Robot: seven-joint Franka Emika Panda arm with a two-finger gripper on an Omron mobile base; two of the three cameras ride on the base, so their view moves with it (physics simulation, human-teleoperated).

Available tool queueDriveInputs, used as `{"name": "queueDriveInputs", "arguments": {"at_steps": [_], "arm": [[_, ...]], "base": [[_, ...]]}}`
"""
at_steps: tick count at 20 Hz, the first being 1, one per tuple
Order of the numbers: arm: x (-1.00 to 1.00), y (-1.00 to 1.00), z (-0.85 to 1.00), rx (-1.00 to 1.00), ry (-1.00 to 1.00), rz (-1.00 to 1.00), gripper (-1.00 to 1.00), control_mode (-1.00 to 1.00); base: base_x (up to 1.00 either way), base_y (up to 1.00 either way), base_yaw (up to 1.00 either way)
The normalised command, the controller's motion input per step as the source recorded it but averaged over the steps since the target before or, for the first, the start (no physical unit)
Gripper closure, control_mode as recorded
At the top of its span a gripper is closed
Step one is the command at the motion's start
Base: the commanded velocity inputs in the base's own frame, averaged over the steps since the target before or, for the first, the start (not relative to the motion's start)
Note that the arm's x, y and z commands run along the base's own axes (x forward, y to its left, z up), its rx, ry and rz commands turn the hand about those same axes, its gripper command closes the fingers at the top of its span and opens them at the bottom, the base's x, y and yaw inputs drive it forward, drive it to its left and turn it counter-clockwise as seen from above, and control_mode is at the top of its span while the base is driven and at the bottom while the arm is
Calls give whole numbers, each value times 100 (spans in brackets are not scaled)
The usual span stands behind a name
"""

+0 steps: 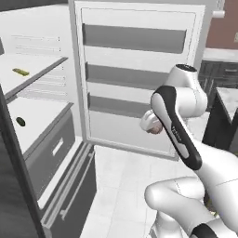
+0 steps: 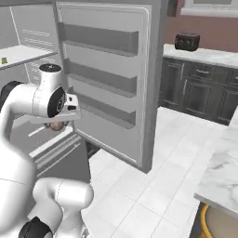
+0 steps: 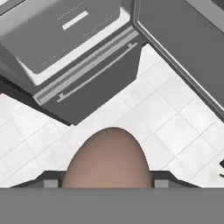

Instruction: Pick the egg and butter from the fridge and place them by the bowl for mixing.

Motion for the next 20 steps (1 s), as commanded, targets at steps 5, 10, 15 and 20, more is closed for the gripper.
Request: {"name": "queueDriveInputs", "arguments": {"at_steps": [5, 10, 15, 20], "arm": [[0, 0, 0, 0, 0, 0, 100, 100], [0, 0, 0, 0, 0, 0, 100, 100], [0, 0, 0, 0, 0, 0, 100, 100], [0, 0, 0, 0, 0, 0, 100, 100]], "base": [[-17, 13, -86], [-14, 11, -91], [-1, 6, -99], [0, -7, -86]]}}
